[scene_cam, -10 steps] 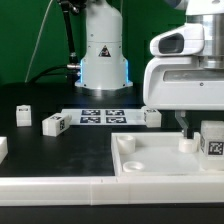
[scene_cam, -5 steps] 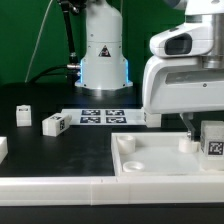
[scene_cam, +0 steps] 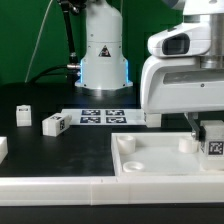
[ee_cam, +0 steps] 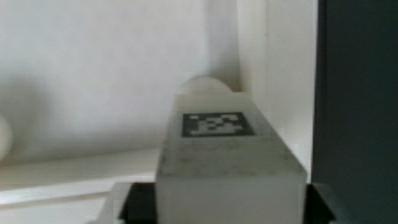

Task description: Assemble one leg

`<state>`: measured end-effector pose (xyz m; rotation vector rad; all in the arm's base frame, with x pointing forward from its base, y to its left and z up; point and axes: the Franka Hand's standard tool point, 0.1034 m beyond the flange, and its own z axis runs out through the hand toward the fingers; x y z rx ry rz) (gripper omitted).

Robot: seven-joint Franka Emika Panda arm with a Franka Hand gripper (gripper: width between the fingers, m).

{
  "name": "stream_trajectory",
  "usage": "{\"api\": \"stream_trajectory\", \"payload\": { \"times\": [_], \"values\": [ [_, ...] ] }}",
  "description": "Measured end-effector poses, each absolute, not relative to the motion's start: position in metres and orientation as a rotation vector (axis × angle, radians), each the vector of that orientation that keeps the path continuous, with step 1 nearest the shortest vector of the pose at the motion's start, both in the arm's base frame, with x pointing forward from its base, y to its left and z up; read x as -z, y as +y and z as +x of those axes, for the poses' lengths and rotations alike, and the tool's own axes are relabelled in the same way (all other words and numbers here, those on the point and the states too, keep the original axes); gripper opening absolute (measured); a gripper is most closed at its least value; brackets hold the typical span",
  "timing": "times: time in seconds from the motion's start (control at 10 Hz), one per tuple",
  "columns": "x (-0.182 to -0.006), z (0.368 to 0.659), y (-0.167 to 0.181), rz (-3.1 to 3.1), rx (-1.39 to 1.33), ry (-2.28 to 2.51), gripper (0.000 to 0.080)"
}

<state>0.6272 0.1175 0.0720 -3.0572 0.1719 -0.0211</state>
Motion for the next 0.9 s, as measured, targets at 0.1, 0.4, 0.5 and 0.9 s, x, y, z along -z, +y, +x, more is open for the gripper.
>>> {"api": "stream_trajectory", "payload": {
  "times": [0.1,0.4,0.5,0.9],
  "values": [
    [-0.072,0.6273,0.1173,-3.057,0.021,0.174,0.0293],
    [-0.0713,0.6265,0.1152,-2.963,0.026,0.705,0.0293],
    [-0.0712,0.6264,0.1151,-2.928,0.025,0.851,0.0293],
    [-0.071,0.6266,0.1133,-2.704,0.009,1.401,0.0293]
  ]
}}
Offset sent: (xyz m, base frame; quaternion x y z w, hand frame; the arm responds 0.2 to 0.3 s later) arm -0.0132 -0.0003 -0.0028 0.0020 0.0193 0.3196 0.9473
